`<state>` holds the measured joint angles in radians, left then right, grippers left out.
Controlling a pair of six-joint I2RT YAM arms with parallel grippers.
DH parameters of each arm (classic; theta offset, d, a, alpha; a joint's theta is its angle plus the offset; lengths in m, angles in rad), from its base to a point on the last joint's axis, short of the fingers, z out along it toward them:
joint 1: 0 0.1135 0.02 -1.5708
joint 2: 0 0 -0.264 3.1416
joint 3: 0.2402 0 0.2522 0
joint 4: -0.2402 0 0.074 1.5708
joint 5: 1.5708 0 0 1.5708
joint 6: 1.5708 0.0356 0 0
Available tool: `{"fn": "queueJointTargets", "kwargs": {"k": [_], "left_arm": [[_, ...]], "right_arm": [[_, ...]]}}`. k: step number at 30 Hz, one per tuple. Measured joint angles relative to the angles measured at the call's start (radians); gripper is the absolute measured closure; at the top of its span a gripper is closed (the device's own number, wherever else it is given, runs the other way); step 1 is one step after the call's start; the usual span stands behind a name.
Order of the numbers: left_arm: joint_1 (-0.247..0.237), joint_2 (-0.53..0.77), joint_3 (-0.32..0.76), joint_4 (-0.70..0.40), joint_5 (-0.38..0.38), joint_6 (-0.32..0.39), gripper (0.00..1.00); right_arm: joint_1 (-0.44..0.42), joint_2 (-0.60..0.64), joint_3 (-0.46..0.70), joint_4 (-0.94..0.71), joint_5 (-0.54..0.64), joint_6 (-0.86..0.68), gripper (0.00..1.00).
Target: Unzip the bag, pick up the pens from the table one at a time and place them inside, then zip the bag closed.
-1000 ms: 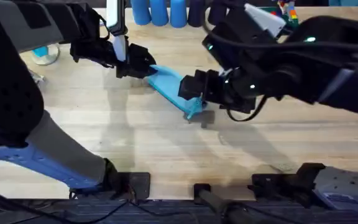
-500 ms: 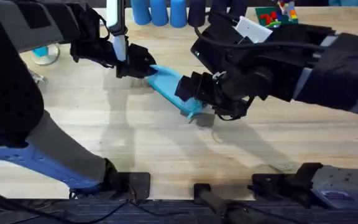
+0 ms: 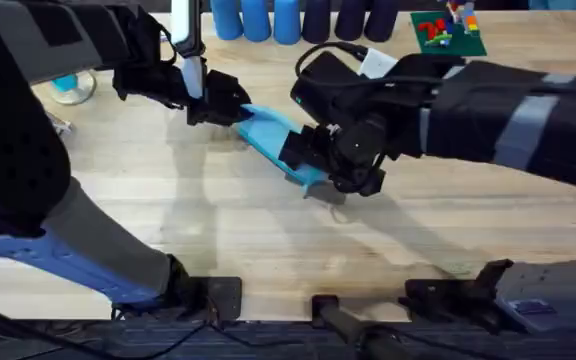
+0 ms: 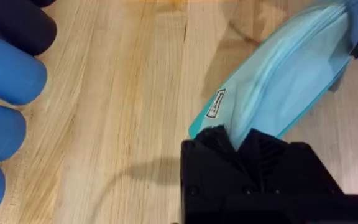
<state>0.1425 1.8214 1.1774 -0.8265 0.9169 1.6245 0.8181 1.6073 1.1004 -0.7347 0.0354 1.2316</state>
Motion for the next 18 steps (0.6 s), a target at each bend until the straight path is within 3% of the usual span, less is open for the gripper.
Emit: {"fn": "queueJointTargets", "kwargs": {"k": [3, 8, 13, 18], "left_arm": [[0.000, 0.000, 0.000, 0.000, 0.000, 0.000, 0.958], [0.000, 0.000, 0.000, 0.000, 0.000, 0.000, 0.958], [0.000, 0.000, 0.000, 0.000, 0.000, 0.000, 0.958], [0.000, 0.000, 0.000, 0.000, 0.001, 0.000, 0.958]], "right_arm": [[0.000, 0.005, 0.000, 0.009, -0.003, 0.002, 0.098], [0.000, 0.005, 0.000, 0.020, -0.007, 0.008, 0.320], [0.000, 0.005, 0.000, 0.023, -0.010, 0.018, 0.428], [0.000, 0.005, 0.000, 0.032, -0.014, 0.025, 0.660]]}}
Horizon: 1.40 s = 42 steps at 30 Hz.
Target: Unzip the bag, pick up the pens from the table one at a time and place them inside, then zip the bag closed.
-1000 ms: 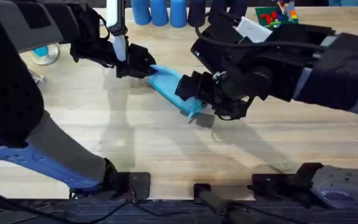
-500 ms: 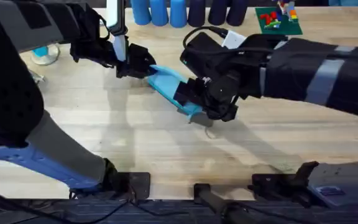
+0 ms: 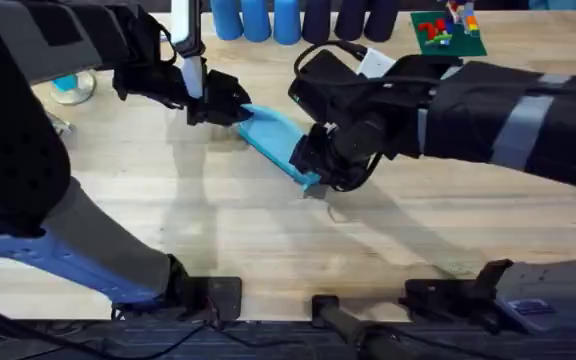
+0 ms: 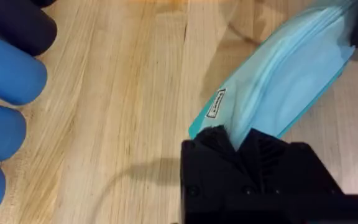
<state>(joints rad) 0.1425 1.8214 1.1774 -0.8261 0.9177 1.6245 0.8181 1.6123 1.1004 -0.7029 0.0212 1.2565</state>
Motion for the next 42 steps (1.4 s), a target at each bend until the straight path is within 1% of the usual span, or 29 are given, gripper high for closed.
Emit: {"fn": "queueJointTargets", "kwargs": {"k": [5, 9, 11, 12, 24, 28, 33, 35, 36, 42], "left_arm": [[0.000, 0.000, 0.000, 0.000, 0.000, 0.000, 0.958], [0.000, 0.000, 0.000, 0.000, 0.000, 0.000, 0.958], [0.000, 0.000, 0.000, 0.000, 0.001, 0.000, 0.958], [0.000, 0.000, 0.000, 0.000, 0.001, 0.000, 0.958], [0.000, 0.000, 0.000, 0.001, 0.001, 0.000, 0.958], [0.000, 0.000, 0.000, 0.003, 0.001, 0.000, 0.958], [0.000, 0.000, 0.000, 0.007, 0.001, 0.000, 0.958], [0.000, 0.000, 0.000, 0.007, 0.001, 0.000, 0.958], [0.000, 0.000, 0.000, 0.008, 0.001, 0.000, 0.958], [0.000, 0.000, 0.000, 0.010, 0.001, 0.000, 0.958]], "right_arm": [[0.000, 0.000, 0.000, 0.000, -0.001, 0.001, 0.735], [0.000, 0.000, 0.000, 0.003, -0.007, 0.001, 0.851], [0.000, 0.000, 0.000, 0.006, -0.011, 0.001, 0.946], [0.000, 0.000, 0.000, 0.007, -0.011, 0.001, 0.953], [0.000, -0.011, 0.000, 0.000, -0.014, -0.028, 0.963], [-0.010, -0.049, 0.000, -0.017, -0.014, -0.058, 0.970], [-0.055, -0.112, 0.000, -0.024, -0.014, -0.099, 0.969], [-0.074, -0.127, 0.000, -0.023, -0.014, -0.124, 0.969], [-0.095, -0.138, 0.000, -0.010, -0.013, -0.177, 0.969], [-0.098, -0.147, 0.000, -0.002, -0.015, -0.359, 0.969]]}}
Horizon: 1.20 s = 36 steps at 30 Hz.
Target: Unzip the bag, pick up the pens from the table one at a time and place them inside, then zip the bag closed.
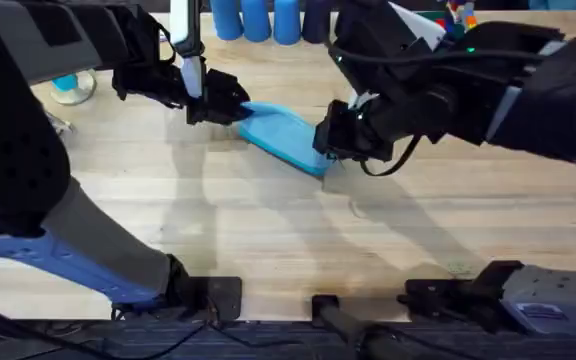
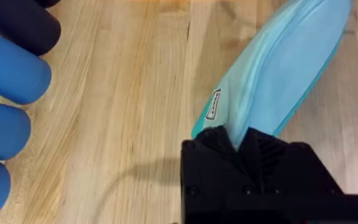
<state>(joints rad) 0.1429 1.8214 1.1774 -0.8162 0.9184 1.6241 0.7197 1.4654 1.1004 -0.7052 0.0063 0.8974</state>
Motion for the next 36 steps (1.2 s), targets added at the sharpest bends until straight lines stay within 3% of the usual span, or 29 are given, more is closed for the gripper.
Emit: {"fn": "queueJointTargets", "kwargs": {"k": [23, 36], "left_arm": [[0.000, 0.000, 0.000, -0.003, 0.000, 0.000, 0.958], [0.003, 0.000, 0.000, 0.002, -0.006, 0.000, 0.958]], "right_arm": [[-0.020, 0.000, 0.013, -0.018, 0.000, -0.851, 0.970], [-0.023, 0.000, 0.014, 0.042, 0.004, -1.033, 0.971]]}}
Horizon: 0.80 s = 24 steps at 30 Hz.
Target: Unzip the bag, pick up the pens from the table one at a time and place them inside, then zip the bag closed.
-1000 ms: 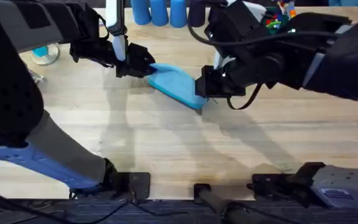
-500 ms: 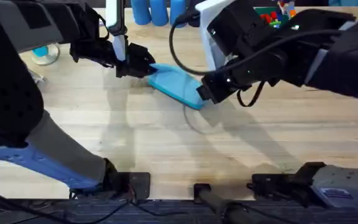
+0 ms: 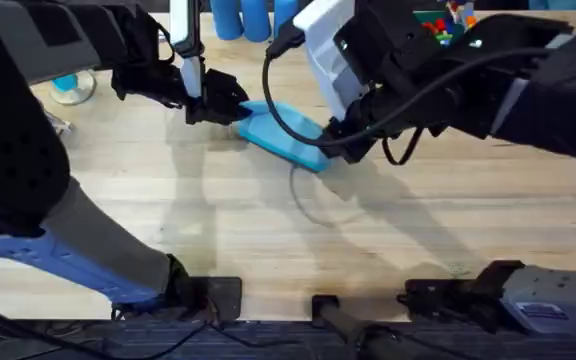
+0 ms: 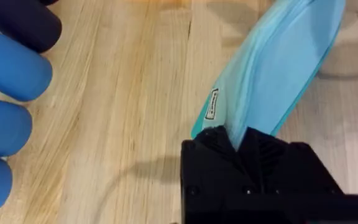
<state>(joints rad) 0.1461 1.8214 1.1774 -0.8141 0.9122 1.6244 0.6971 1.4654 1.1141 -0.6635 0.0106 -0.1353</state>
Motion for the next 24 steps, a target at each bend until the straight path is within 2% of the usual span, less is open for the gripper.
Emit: {"fn": "queueJointTargets", "kwargs": {"k": [7, 15, 24], "left_arm": [[0.015, 0.000, 0.006, 0.008, -0.016, 0.000, 0.958], [0.013, 0.000, 0.006, 0.002, -0.014, 0.000, 0.958], [-0.008, 0.000, 0.006, -0.005, 0.004, 0.000, 0.958]], "right_arm": [[-0.006, 0.000, 0.000, 0.080, 0.016, -0.016, 0.971], [-0.006, 0.010, 0.001, 0.026, 0.017, -0.072, 0.971], [0.000, 0.010, 0.013, -0.064, 0.077, -0.131, 0.971]]}}
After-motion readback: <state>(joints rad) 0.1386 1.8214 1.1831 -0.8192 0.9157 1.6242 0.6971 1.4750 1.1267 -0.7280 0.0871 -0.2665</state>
